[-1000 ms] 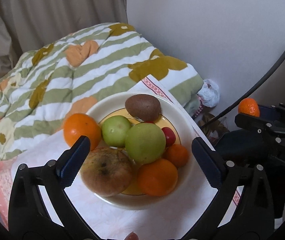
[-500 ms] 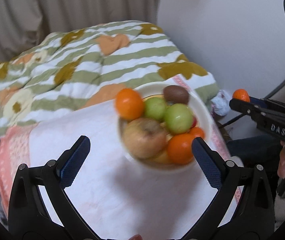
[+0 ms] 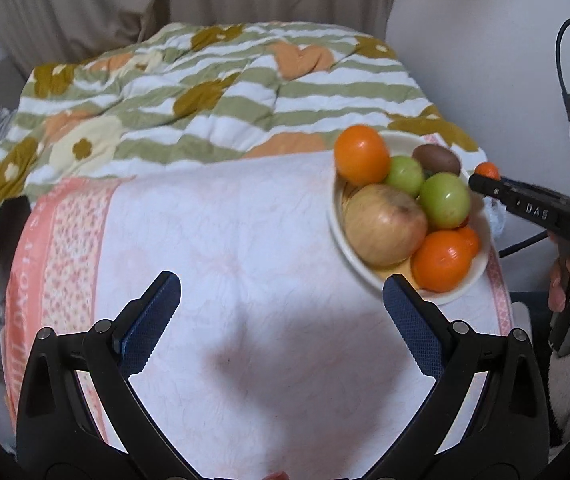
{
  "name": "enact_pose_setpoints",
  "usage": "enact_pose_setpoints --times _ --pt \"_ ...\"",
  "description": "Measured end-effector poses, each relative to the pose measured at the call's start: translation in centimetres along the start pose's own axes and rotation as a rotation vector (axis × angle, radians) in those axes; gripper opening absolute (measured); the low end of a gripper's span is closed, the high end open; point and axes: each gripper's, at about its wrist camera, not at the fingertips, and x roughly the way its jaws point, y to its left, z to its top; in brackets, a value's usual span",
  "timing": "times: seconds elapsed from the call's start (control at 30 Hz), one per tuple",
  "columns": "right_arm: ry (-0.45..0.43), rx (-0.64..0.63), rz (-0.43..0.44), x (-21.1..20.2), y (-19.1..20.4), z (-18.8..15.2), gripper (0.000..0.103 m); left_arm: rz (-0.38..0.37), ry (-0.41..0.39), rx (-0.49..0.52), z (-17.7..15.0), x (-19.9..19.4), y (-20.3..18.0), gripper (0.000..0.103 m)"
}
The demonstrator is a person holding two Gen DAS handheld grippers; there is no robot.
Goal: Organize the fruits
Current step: 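Lower the tangerine into the bowl, open the right tool, withdraw both tools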
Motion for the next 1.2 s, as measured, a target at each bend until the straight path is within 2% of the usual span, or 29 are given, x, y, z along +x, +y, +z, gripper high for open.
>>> enact_pose_setpoints --times 0.27,0.3,0.37,0.4,0.47,0.5,0.67,0.83,1.03,1.2 --pt "0.028 0.002 0.023 1.3 -0.9 0.2 0.033 0.003 0.035 -0.033 -0.7 1.4 0.2 0.103" --pt "0.032 0.002 0.026 1.4 -1.0 0.2 0.038 0.004 0.037 -0.037 -0.7 1.4 0.2 0.103" --pt "0.026 0.005 0.034 1.2 -1.0 0.1 0.06 0.004 0.041 -0.042 -0.8 1.5 0.4 0.103" --pt "0.017 0.008 0.034 1.0 -1.1 0.1 0.066 0.003 0.043 -0.046 -0.8 1.6 0.5 0.103" --pt "-0.009 0.008 0.016 0.5 -1.2 0.0 0.091 -0.001 0.047 -0.05 -0.9 1.6 0.8 0.103" --pt "-0.016 0.011 0.024 0.3 -1.4 0.0 0.094 -0.002 0.049 -0.05 -1.0 1.7 0.9 0.103" --pt "-0.032 0.026 -0.021 -1.0 -1.7 -0.2 0.095 -0.009 0.034 -0.04 -1.2 0.7 1.5 0.103" --pt "-0.068 0.008 -0.043 -4.2 0.5 -0.4 0.095 -0.01 -0.014 -0.04 -1.7 -2.3 2.9 0.103" --pt "-0.118 -0.008 -0.059 -9.4 5.8 -1.3 0.095 -0.015 -0.107 -0.034 -2.8 -8.0 5.7 0.103" --pt "-0.197 -0.014 -0.088 -14.4 11.7 -3.1 0.095 -0.013 -0.19 -0.034 -3.8 -13.0 8.0 0.103"
